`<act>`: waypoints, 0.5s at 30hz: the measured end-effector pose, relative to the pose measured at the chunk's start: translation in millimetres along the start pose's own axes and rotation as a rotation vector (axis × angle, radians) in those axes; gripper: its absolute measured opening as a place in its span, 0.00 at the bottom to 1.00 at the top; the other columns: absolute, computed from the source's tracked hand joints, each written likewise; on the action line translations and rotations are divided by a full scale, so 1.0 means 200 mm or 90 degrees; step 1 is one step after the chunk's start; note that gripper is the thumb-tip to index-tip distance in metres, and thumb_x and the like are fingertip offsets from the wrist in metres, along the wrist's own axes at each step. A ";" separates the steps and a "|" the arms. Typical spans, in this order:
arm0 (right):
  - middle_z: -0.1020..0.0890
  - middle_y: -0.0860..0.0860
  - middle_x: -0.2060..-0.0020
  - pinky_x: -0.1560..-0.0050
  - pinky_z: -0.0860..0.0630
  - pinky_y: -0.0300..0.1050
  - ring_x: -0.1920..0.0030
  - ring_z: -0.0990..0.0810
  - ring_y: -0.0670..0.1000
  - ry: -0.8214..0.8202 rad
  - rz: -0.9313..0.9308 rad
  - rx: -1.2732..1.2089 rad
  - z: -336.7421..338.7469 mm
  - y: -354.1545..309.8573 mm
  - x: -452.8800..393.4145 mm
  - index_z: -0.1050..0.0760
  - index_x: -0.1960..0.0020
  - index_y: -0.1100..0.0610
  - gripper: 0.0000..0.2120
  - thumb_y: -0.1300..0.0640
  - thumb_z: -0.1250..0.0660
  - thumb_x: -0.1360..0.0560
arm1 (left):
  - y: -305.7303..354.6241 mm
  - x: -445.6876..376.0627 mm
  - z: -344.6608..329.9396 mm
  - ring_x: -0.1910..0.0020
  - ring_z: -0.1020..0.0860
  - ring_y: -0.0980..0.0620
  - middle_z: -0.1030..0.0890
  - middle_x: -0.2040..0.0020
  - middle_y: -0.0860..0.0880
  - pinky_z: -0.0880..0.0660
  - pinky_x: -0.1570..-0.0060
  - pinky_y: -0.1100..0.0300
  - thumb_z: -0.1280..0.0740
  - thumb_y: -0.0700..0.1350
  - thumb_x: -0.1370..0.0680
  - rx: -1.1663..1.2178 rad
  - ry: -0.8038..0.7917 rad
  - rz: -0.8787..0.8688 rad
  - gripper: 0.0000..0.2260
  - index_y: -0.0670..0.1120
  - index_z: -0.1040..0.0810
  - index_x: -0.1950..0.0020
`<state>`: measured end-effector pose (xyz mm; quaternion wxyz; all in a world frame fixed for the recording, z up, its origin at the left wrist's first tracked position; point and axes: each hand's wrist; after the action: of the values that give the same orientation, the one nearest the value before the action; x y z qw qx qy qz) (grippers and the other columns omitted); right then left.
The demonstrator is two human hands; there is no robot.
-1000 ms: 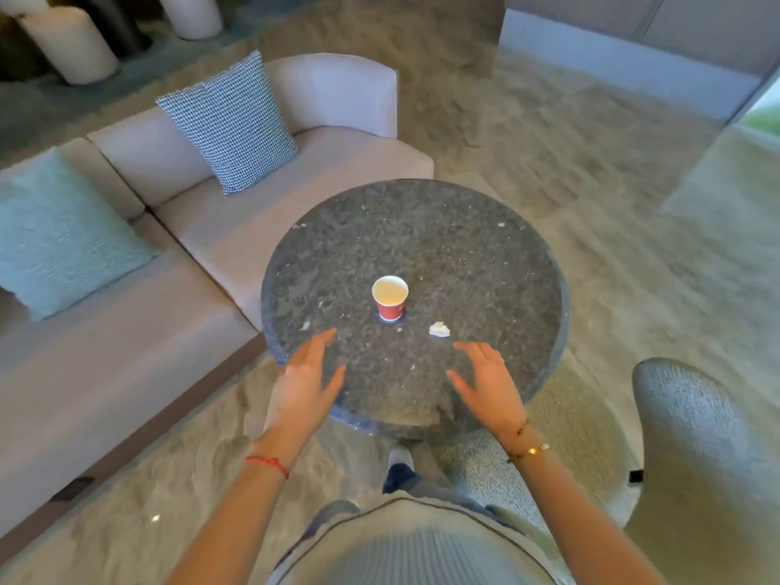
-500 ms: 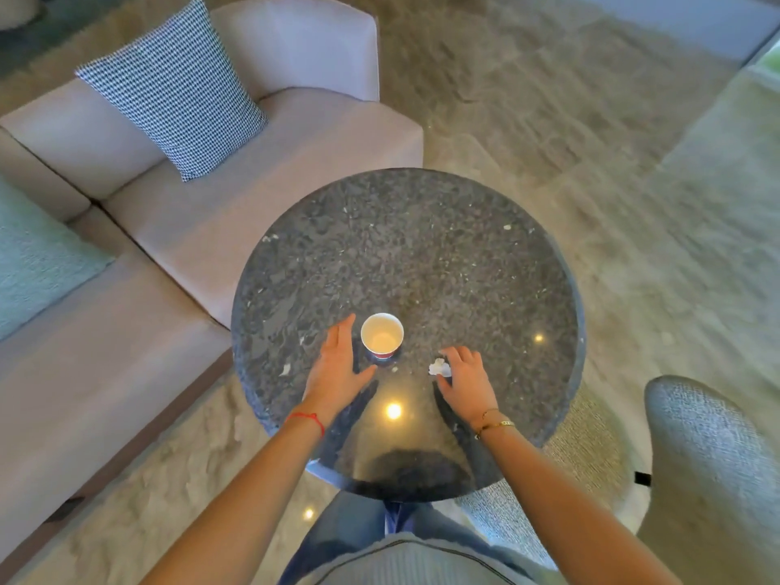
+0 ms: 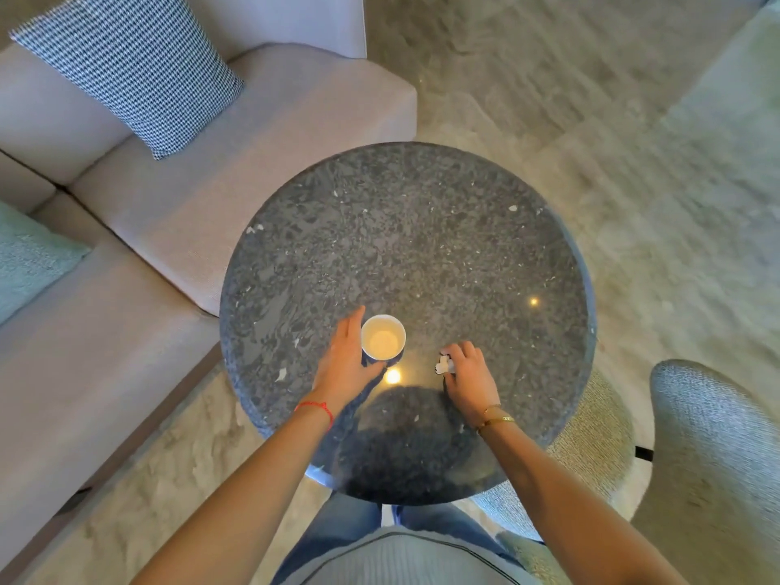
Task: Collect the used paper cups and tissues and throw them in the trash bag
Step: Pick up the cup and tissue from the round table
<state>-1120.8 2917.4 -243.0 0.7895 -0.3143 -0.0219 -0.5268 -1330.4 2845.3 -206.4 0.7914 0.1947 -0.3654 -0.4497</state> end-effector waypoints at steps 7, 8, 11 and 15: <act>0.27 0.54 0.45 0.44 0.30 0.46 0.43 0.31 0.55 0.003 -0.008 -0.026 -0.01 0.02 0.00 0.28 0.41 0.58 0.16 0.68 0.39 0.28 | 0.01 -0.02 -0.01 0.46 0.26 0.53 0.32 0.34 0.50 0.25 0.44 0.46 0.25 0.51 0.29 0.024 -0.008 -0.046 0.33 0.51 0.36 0.29; 0.27 0.54 0.45 0.44 0.30 0.46 0.43 0.31 0.55 0.002 -0.009 -0.027 -0.01 0.02 0.00 0.28 0.41 0.58 0.16 0.67 0.39 0.28 | 0.01 -0.02 -0.01 0.47 0.27 0.54 0.31 0.35 0.50 0.24 0.45 0.46 0.25 0.51 0.29 0.024 -0.007 -0.047 0.32 0.51 0.36 0.31; 0.27 0.54 0.45 0.45 0.31 0.46 0.43 0.30 0.55 -0.002 -0.013 -0.026 -0.01 0.03 0.00 0.28 0.42 0.57 0.15 0.67 0.39 0.28 | 0.01 -0.02 -0.01 0.47 0.29 0.55 0.31 0.36 0.51 0.24 0.46 0.48 0.24 0.50 0.30 0.031 -0.005 -0.048 0.31 0.50 0.35 0.32; 0.25 0.53 0.48 0.49 0.30 0.46 0.45 0.29 0.55 -0.025 -0.023 -0.044 0.00 0.02 0.00 0.29 0.45 0.56 0.13 0.65 0.39 0.28 | 0.01 -0.02 -0.01 0.42 0.28 0.51 0.31 0.35 0.50 0.24 0.46 0.49 0.23 0.50 0.31 0.034 -0.002 -0.037 0.32 0.50 0.35 0.32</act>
<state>-1116.6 2918.1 -245.8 0.7679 -0.3515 -0.0250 -0.5350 -1327.9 2849.3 -207.5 0.7719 0.2259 -0.3725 -0.4631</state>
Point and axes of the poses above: each hand's wrist, its own x-axis away from the middle knuckle, its own z-axis out of the back of the hand, y = z × x
